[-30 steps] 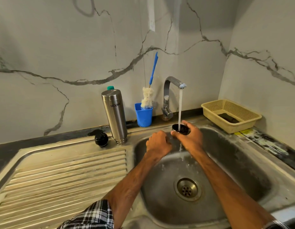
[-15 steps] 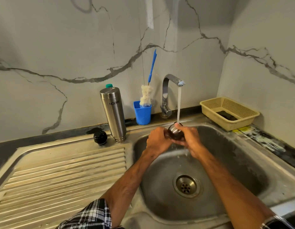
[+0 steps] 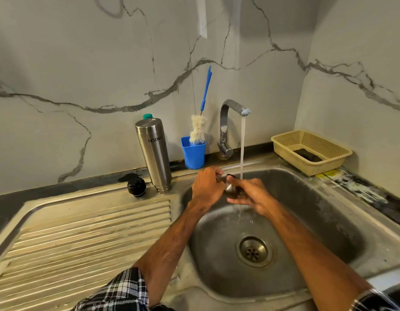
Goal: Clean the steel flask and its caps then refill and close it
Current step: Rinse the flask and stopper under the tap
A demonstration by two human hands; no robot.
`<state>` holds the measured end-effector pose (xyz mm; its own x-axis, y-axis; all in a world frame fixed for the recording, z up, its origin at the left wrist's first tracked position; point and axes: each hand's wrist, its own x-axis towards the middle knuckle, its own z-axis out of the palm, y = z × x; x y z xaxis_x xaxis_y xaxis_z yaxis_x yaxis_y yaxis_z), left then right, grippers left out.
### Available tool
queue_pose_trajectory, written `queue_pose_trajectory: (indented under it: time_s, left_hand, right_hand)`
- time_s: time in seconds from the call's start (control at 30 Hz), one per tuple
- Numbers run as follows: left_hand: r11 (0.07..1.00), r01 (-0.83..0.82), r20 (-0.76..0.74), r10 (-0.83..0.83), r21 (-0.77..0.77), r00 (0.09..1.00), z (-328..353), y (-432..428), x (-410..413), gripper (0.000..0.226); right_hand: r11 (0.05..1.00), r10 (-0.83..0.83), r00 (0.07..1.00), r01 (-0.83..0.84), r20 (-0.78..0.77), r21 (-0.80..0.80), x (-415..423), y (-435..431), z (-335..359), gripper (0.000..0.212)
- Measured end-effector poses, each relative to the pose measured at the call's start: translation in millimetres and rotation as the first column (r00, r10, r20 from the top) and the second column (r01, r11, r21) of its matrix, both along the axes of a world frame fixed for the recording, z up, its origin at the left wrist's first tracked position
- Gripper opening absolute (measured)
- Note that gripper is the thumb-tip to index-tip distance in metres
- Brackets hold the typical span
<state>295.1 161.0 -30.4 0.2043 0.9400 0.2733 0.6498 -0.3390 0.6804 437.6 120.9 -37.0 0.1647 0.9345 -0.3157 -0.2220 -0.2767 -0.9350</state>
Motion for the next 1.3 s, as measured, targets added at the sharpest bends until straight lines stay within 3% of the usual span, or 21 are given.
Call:
queue_pose_trajectory:
  time_s: [0.1, 0.17, 0.23, 0.33, 0.67, 0.93, 1.1, 1.3]
  left_hand:
    - [1.0, -0.005, -0.004, 0.005, -0.019, 1.0, -3, -1, -1, 0.037]
    - [1.0, 0.001, 0.001, -0.001, -0.02, 1.0, -5, 0, -1, 0.039]
    - [1.0, 0.009, 0.017, -0.009, -0.028, 1.0, -7, 0, 0, 0.038]
    - [0.998, 0.008, 0.016, -0.007, -0.057, 1.0, -8, 1, 3, 0.036]
    - [0.996, 0.029, -0.063, -0.035, -0.09, 0.997, -11, 2, 8, 0.038]
    - [0.999, 0.031, 0.109, -0.027, -0.034, 0.994, 7, 6, 8, 0.048]
    - [0.992, 0.085, 0.169, -0.068, -0.095, 0.983, 39, 23, 21, 0.047]
    - [0.966, 0.17, 0.134, -0.146, -0.196, 0.98, 47, 39, 39, 0.077]
  right_hand:
    - [0.975, -0.178, 0.863, 0.089, 0.473, 0.205, -1, 1, 4, 0.051]
    - [0.928, -0.321, 0.74, 0.121, 0.591, 0.353, 1, 3, 9, 0.063]
    - [0.933, -0.294, 0.715, 0.069, 0.634, 0.354, 1, 0, 9, 0.061]
    - [0.96, -0.229, 0.716, 0.053, 0.659, 0.275, -1, -2, 6, 0.055]
    - [0.934, -0.318, 0.688, 0.108, 0.652, 0.341, 3, 0, 8, 0.056]
    - [0.94, -0.3, 0.67, 0.089, 0.679, 0.328, 4, -4, 10, 0.05]
    - [0.933, -0.315, 0.667, 0.088, 0.676, 0.348, 5, -3, 9, 0.054]
    - [0.946, -0.292, 0.677, 0.099, 0.675, 0.309, 7, -2, 6, 0.051]
